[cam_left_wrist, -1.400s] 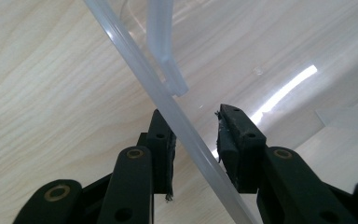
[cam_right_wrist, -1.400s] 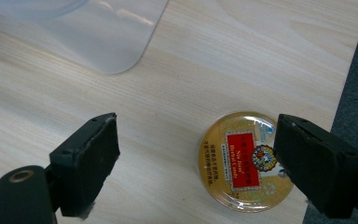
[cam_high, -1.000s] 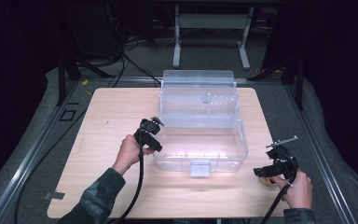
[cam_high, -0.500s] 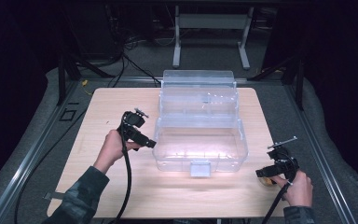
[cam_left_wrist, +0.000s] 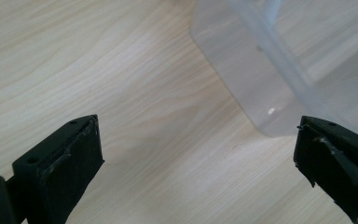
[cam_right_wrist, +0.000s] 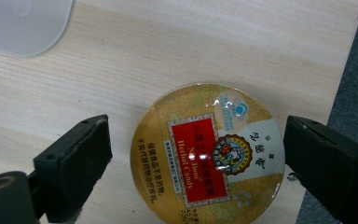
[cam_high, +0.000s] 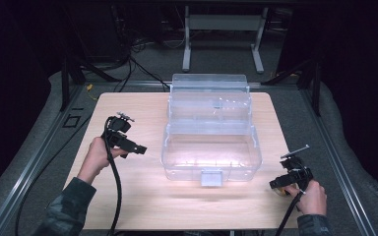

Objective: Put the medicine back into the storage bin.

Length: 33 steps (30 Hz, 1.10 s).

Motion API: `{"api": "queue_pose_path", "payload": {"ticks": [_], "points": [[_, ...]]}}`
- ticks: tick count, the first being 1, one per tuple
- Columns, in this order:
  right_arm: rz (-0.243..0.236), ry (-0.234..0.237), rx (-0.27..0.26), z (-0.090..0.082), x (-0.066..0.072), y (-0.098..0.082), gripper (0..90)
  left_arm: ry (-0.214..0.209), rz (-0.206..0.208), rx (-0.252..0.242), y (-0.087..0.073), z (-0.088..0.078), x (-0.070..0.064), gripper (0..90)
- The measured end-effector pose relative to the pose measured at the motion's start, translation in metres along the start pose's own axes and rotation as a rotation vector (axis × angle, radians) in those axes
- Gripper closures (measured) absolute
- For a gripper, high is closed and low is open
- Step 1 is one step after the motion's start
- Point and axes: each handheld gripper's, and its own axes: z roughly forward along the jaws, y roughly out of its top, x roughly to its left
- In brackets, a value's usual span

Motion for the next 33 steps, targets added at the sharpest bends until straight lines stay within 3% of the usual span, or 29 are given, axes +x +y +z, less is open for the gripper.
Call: {"api": "queue_pose_path", "payload": {"ticks": [5, 10, 13, 24, 30, 33], "points": [[0.016, 0.008, -0.004, 0.003, -0.003, -0.003, 12.9, 0.010, -0.043, 0.003, -0.013, 0.006, 0.015, 0.4], [0.016, 0.005, 0.010, 0.004, -0.005, -0.004, 19.1, 0.010, -0.061, 0.012, -0.023, 0.011, 0.024, 0.1], [0.016, -0.003, -0.008, 0.004, -0.006, -0.004, 19.8, 0.016, -0.074, 0.019, -0.027, 0.015, 0.028, 0.1], [-0.005, 0.005, -0.009, -0.009, -0.009, 0.001, 20.0, 0.022, -0.066, 0.034, -0.031, 0.018, 0.033, 0.1], [-0.030, -0.011, -0.021, -0.019, -0.004, 0.008, 20.0, 0.021, -0.060, 0.025, -0.032, 0.019, 0.034, 0.1], [-0.040, 0.002, -0.020, -0.024, -0.002, 0.012, 20.0, 0.020, -0.053, 0.028, -0.032, 0.019, 0.034, 0.1]]}}
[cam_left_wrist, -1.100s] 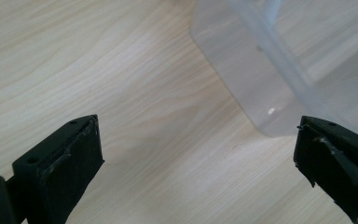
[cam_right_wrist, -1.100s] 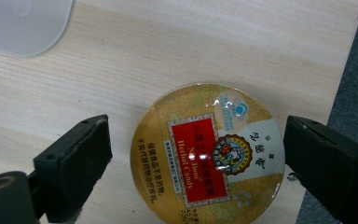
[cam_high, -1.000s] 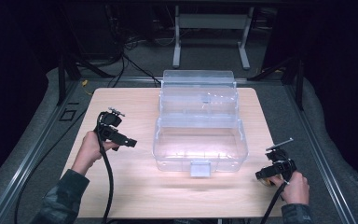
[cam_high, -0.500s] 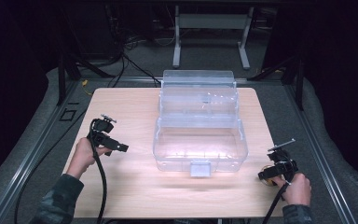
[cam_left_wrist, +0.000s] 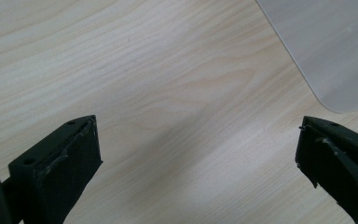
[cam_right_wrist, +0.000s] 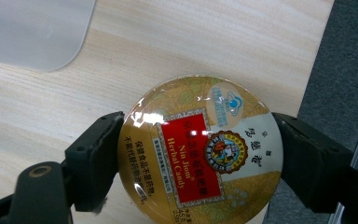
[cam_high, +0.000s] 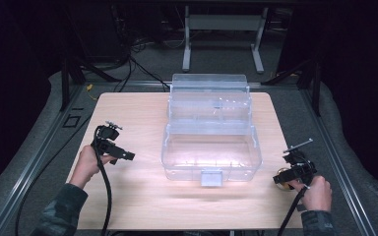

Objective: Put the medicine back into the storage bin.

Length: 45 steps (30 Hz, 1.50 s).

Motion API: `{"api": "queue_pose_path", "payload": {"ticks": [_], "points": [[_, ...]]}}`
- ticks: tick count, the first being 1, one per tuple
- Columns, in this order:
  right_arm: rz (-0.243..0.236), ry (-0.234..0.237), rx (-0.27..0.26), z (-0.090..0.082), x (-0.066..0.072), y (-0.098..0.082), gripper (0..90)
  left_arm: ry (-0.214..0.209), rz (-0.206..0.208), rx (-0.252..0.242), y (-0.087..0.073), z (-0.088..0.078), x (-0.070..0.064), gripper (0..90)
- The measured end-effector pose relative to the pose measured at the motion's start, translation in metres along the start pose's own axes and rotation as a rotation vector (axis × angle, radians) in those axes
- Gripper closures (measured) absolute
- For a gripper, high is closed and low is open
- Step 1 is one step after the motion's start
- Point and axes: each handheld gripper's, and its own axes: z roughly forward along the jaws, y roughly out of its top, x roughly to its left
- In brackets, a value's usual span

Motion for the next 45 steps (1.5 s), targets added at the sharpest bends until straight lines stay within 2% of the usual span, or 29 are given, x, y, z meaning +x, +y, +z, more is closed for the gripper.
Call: {"api": "queue_pose_path", "payload": {"ticks": [6, 12, 13, 16, 26, 29, 45], "points": [[-0.024, -0.006, 0.003, -0.009, 0.003, 0.008, 20.1, 0.000, 0.007, 0.004, 0.000, 0.001, 0.000, 0.1], [-0.047, -0.019, -0.009, -0.019, 0.004, 0.017, 20.1, -0.008, 0.050, 0.006, 0.001, 0.002, -0.001, 0.1], [-0.055, -0.001, -0.003, -0.020, 0.004, 0.019, 20.1, -0.006, 0.050, 0.010, 0.001, 0.002, -0.001, 0.1], [-0.064, -0.027, -0.001, -0.025, 0.005, 0.024, 20.1, -0.007, 0.048, 0.009, 0.001, 0.003, -0.002, 0.1], [-0.092, -0.026, -0.004, -0.039, 0.008, 0.035, 20.1, 0.000, 0.055, 0.020, 0.001, 0.003, -0.002, 0.1], [-0.096, -0.041, -0.002, -0.044, 0.009, 0.039, 20.1, -0.002, 0.055, 0.020, 0.001, 0.004, -0.002, 0.1], [-0.144, -0.058, -0.011, -0.063, 0.020, 0.059, 20.1, -0.006, 0.065, 0.024, 0.003, 0.004, -0.001, 0.1]]}}
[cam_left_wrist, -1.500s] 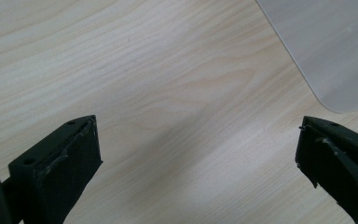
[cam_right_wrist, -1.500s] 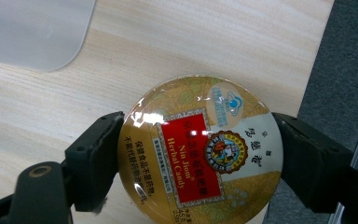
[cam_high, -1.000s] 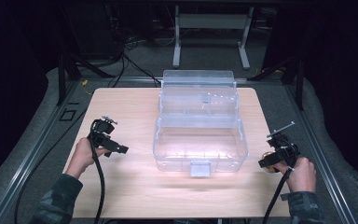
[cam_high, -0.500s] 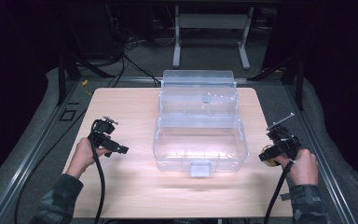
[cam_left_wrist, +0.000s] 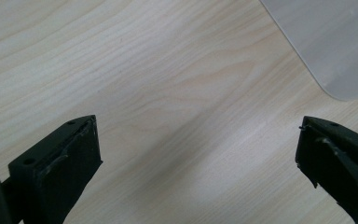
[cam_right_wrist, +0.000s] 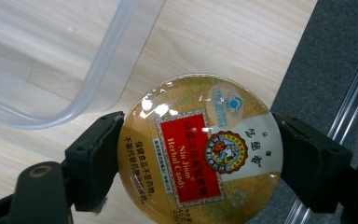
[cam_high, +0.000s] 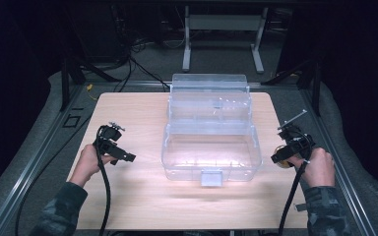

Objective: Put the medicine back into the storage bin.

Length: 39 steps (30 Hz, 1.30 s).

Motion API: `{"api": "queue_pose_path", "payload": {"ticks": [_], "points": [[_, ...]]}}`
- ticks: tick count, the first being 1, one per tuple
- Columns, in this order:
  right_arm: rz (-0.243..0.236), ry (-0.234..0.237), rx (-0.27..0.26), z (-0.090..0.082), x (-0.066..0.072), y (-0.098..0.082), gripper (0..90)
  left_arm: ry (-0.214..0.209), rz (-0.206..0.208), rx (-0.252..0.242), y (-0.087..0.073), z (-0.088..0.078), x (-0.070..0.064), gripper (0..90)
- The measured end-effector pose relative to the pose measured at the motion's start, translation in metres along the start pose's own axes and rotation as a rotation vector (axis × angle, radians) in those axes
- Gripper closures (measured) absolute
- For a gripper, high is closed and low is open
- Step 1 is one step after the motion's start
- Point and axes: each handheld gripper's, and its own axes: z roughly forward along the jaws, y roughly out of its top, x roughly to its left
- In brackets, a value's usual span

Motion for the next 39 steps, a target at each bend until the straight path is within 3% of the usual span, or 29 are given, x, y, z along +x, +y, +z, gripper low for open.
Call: {"api": "queue_pose_path", "payload": {"ticks": [14, 24, 27, 35, 39], "points": [[-0.045, -0.007, -0.008, -0.016, 0.010, 0.024, 20.1, -0.006, -0.003, 0.011, 0.001, 0.001, 0.002, 0.1], [-0.102, 0.005, -0.019, -0.021, 0.032, 0.044, 20.1, -0.002, 0.010, 0.013, 0.003, 0.002, 0.000, 0.1], [-0.115, 0.039, -0.019, -0.019, 0.037, 0.050, 20.1, -0.007, 0.006, 0.010, 0.004, 0.004, -0.002, 0.1], [-0.166, 0.071, -0.011, -0.008, 0.059, 0.064, 20.1, -0.007, 0.011, 0.015, 0.003, 0.004, -0.001, 0.1], [-0.185, 0.089, -0.004, 0.000, 0.068, 0.068, 20.1, -0.013, -0.007, 0.003, 0.000, 0.004, 0.001, 0.1]]}}
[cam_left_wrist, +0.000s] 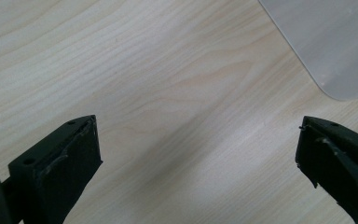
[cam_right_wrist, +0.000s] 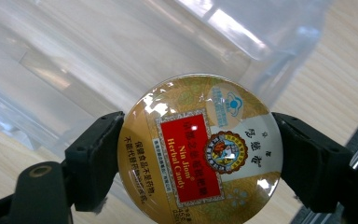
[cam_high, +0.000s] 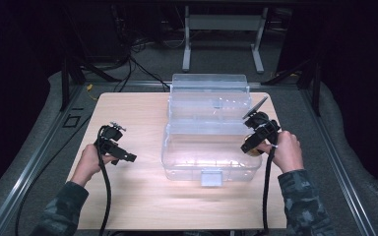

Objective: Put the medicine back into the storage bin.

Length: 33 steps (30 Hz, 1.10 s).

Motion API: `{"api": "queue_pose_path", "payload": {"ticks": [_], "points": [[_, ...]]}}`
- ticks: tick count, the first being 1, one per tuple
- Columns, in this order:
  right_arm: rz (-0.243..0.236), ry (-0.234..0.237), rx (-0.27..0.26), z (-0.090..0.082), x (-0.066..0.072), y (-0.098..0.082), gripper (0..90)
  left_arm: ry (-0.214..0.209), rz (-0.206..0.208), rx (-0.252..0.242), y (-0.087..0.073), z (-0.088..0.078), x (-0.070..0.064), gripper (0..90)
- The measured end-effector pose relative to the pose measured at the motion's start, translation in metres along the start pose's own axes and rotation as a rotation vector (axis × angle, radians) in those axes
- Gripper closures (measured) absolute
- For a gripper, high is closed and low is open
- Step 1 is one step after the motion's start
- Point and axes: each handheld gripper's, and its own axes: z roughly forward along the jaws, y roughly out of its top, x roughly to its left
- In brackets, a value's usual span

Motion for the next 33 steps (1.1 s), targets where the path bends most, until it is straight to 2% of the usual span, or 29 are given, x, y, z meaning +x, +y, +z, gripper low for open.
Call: {"api": "queue_pose_path", "payload": {"ticks": [3, 7, 8, 11, 16, 25, 26, 27, 31, 33], "points": [[-0.009, -0.002, 0.015, 0.009, 0.007, 0.004, 20.1, 0.006, 0.003, 0.008, 0.000, 0.000, 0.001, 0.1], [-0.018, 0.032, 0.020, 0.018, 0.011, 0.007, 20.1, 0.008, 0.002, 0.001, 0.000, -0.003, 0.000, 0.2], [-0.012, 0.028, 0.027, 0.019, 0.014, 0.008, 20.1, 0.009, 0.003, 0.000, -0.001, -0.003, 0.000, 0.2], [-0.029, 0.035, 0.044, 0.026, 0.015, 0.009, 20.0, 0.008, 0.001, 0.005, -0.002, -0.002, 0.001, 0.2], [-0.030, 0.046, 0.061, 0.032, 0.016, 0.008, 20.1, 0.008, 0.003, 0.007, -0.002, 0.000, 0.002, 0.4], [-0.011, 0.053, 0.082, 0.039, 0.013, 0.001, 20.0, 0.006, -0.002, 0.011, -0.003, 0.004, 0.001, 0.5], [-0.016, 0.052, 0.111, 0.037, 0.013, 0.002, 20.0, 0.008, -0.003, 0.014, -0.003, 0.004, 0.001, 0.5], [-0.011, 0.051, 0.082, 0.039, 0.014, 0.000, 20.0, 0.008, 0.007, 0.020, -0.003, 0.004, 0.001, 0.5], [-0.013, 0.040, 0.086, 0.040, 0.014, -0.001, 19.9, 0.012, 0.007, 0.018, -0.002, 0.003, 0.000, 0.5], [-0.006, 0.053, 0.085, 0.040, 0.013, -0.001, 19.9, 0.014, 0.003, 0.016, -0.002, 0.003, 0.000, 0.5]]}}
